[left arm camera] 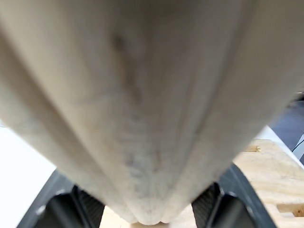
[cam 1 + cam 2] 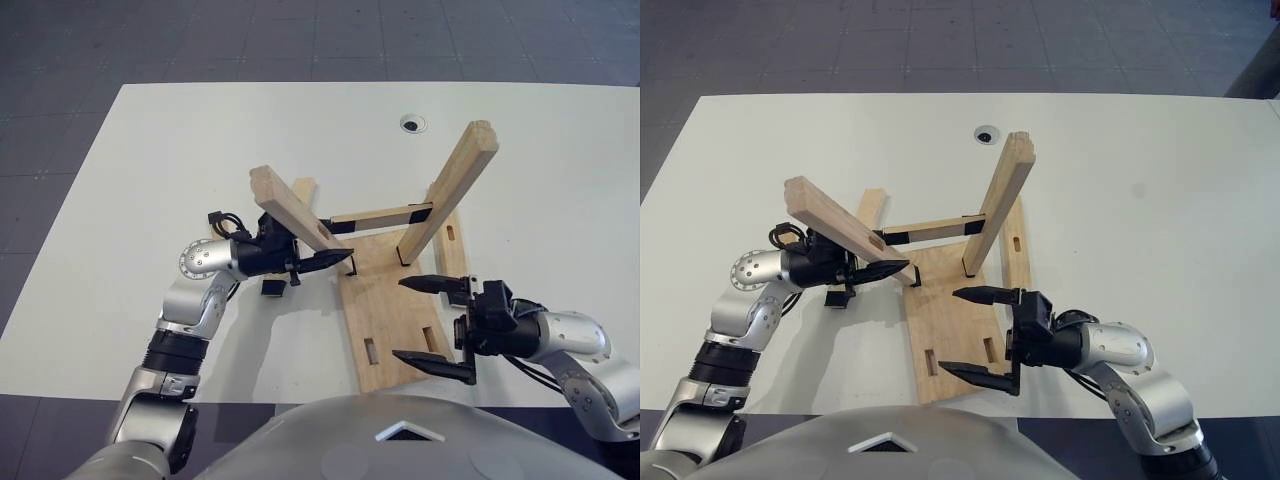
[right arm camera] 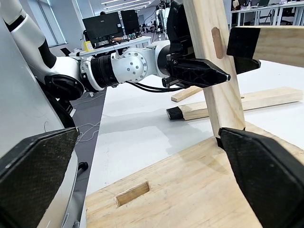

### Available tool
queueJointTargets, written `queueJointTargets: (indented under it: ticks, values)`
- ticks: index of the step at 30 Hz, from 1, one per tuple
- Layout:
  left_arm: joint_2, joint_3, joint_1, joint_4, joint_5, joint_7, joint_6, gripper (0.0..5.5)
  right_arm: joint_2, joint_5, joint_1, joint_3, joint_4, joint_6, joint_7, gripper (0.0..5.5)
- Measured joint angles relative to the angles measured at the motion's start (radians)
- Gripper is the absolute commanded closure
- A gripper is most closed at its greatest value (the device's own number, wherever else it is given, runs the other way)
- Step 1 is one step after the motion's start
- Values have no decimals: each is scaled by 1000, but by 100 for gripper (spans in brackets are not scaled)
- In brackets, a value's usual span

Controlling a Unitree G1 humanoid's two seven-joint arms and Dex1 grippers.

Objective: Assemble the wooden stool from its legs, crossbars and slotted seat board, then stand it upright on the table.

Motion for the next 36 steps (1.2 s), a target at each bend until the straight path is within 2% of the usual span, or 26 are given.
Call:
queueJointTargets:
  ticks: [5, 14, 26, 36]
  values:
    - [10, -8, 19, -51, 32, 86, 13, 345, 12, -2, 7, 12, 0, -3, -8, 0]
    - [11, -3, 17, -37, 16, 91, 17, 345, 14, -4, 16, 17, -10, -10, -17, 0]
    - [67, 17, 21, -24, -84, -39, 98, 345, 14, -4, 20, 17, -17, -15, -17, 0]
    - [106, -33, 21, -78, -68, -19, 106, 345, 14, -4, 18, 25, -19, -15, -26, 0]
